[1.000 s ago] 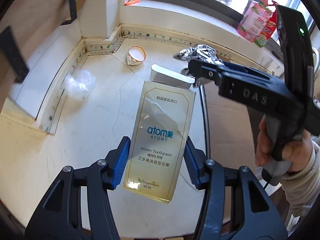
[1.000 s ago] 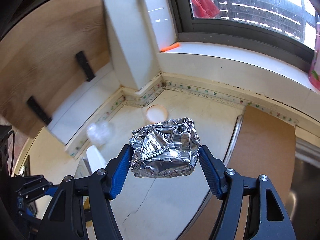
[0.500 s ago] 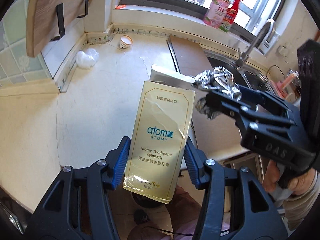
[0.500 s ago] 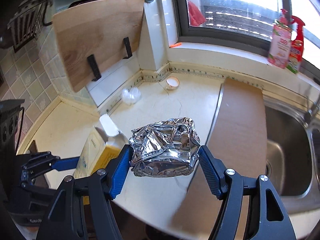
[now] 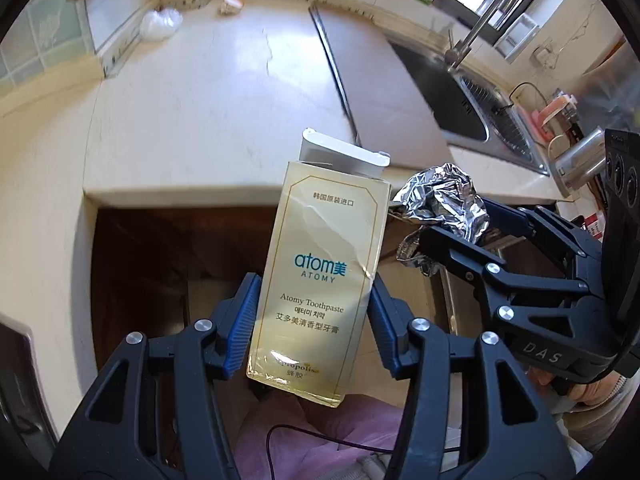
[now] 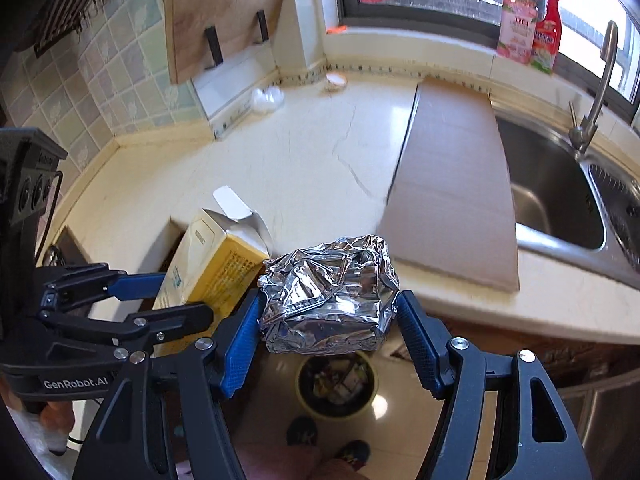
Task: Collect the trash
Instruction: 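Carry the toothpaste box and foil ball down over the trash bin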
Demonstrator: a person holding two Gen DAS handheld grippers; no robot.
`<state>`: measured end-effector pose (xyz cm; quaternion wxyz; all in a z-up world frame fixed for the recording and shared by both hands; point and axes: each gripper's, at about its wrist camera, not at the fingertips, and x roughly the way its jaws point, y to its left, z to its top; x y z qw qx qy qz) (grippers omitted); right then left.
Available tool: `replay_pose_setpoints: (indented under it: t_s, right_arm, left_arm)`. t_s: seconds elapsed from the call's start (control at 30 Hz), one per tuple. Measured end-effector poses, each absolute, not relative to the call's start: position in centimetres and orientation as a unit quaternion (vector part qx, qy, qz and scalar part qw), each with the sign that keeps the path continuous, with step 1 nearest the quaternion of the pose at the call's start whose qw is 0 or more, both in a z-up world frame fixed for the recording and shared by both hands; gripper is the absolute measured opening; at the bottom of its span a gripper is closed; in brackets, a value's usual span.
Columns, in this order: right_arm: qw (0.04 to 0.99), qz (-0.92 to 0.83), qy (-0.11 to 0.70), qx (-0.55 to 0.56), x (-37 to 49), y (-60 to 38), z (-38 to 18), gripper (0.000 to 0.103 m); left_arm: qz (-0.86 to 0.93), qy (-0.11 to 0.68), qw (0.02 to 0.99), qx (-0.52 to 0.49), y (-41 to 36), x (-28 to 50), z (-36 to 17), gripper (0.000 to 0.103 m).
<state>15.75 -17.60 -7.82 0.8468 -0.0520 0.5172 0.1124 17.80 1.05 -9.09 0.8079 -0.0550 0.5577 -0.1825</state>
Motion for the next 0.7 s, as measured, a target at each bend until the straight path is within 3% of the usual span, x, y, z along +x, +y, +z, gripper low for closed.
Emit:
replay_pose_setpoints:
  t_s: [0.7]
  right_arm:
    - [0.767,0.085,0.636,0.017,10.7,-24.6,-30.1,0.067]
  left_arm:
    - [-0.117,0.645,0.754,-0.043,-2.8,15.4,-29.8,0.049]
